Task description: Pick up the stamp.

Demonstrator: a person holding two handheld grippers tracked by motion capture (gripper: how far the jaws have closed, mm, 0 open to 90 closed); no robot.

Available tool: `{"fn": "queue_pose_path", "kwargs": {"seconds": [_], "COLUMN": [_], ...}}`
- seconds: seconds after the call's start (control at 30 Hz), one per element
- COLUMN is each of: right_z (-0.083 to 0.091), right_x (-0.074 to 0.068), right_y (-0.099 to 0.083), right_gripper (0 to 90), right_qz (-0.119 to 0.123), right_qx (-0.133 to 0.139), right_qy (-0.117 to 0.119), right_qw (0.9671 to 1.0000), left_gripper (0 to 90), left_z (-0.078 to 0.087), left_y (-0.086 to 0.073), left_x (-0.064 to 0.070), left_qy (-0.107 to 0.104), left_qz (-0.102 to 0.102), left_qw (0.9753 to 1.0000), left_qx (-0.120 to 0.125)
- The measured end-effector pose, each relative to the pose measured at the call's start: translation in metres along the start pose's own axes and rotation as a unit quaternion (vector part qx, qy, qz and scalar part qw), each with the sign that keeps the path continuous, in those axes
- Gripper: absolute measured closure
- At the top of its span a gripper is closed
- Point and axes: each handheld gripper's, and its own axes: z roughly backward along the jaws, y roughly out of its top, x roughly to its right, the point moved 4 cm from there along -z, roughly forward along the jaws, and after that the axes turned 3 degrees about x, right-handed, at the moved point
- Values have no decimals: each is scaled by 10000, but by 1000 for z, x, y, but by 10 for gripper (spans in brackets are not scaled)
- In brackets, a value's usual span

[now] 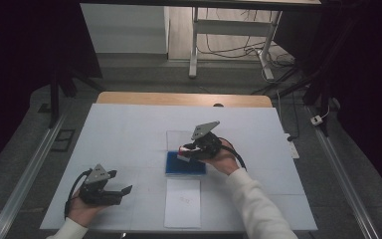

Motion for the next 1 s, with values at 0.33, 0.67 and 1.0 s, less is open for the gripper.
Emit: {"fn": "queue_pose_path", "kwargs": {"seconds": [0.33, 0.67, 1.0], "right_z": [9, 21, 30], "right_x": [-1, -4, -12], "right_y": [-1, -2, 5], "right_gripper": [701, 701, 701], "right_qz": [-152, -440, -527], "right_qx": [142, 470, 699], "right_qy": [-119, -283, -452], "right_qw": [9997, 9975, 9951], "left_gripper": [182, 182, 182], "left_z": [0, 0, 0], "left_y": [0, 0, 1], "left_x": [0, 0, 1], "left_qy": [-1, -5, 15], "left_qz": [0, 17, 17], "left_qw": [10000, 10000, 10000], "left_qx": [6, 9, 21]}}
